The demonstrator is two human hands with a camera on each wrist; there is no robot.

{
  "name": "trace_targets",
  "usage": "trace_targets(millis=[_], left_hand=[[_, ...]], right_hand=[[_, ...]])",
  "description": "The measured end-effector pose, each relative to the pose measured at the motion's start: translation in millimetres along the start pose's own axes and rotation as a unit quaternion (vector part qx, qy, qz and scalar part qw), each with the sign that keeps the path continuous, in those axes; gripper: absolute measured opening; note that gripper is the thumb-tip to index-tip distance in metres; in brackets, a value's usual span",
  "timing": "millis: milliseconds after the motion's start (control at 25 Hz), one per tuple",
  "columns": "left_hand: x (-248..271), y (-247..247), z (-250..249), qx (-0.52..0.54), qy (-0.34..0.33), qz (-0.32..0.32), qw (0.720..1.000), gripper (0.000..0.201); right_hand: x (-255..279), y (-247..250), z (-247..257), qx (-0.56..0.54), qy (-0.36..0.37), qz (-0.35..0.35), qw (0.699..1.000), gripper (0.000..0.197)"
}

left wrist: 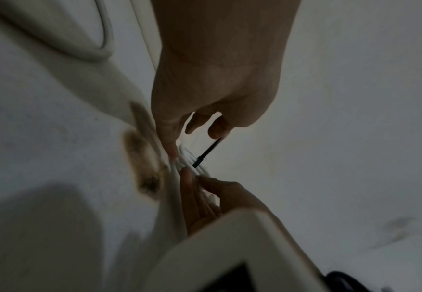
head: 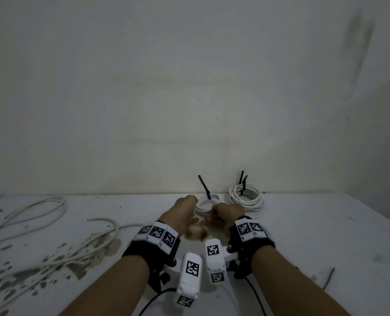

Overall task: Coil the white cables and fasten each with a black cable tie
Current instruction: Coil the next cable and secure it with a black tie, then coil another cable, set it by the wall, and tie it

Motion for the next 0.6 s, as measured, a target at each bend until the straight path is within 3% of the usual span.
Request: trace_targets(millis=[120, 200, 400, 520, 600], left_hand=[[-19.6, 1.0, 3.0, -0.032, 0.009, -0.002, 0.999, 0.019], [-27.4, 3.6, 3.9, -0.049, 0.011, -0.009, 0.999, 0.020], [-25.9, 13.7, 0.2, -0.111, 0.001, -0.016, 0.994, 0.021], [-10.6, 31.2, -13.1, -0.208, -0.054, -0.026, 0.976, 0.016], [10.9, 56.1, -25.1, -0.295, -0.104, -0.045, 0.949, 0.019]], right_hand=[[-27.5, -4.1, -0.4, -0.009, -0.011, 0.001, 1.000, 0.027], [-34.6, -3.1, 0.7, -0.012, -0.009, -0.006, 1.000, 0.038], [-12.8, -6.6, 6.9, 0.039, -0.002, 0.015, 0.999, 0.052], [25.7, -27.5, 25.9, 0.144, 0.041, 0.060, 0.987, 0.036], [59.9, -54.7, 35.7, 0.246, 0.079, 0.097, 0.961, 0.022]])
Point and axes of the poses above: each hand's wrist, its own x-axis away from the middle knuckle, its own y-axis out of the back of the hand, z = x × y, the point moved 8 cm from there along -x, towards the middle knuckle, and after that the axes turned 8 degrees about -x, right-handed, at the moved point
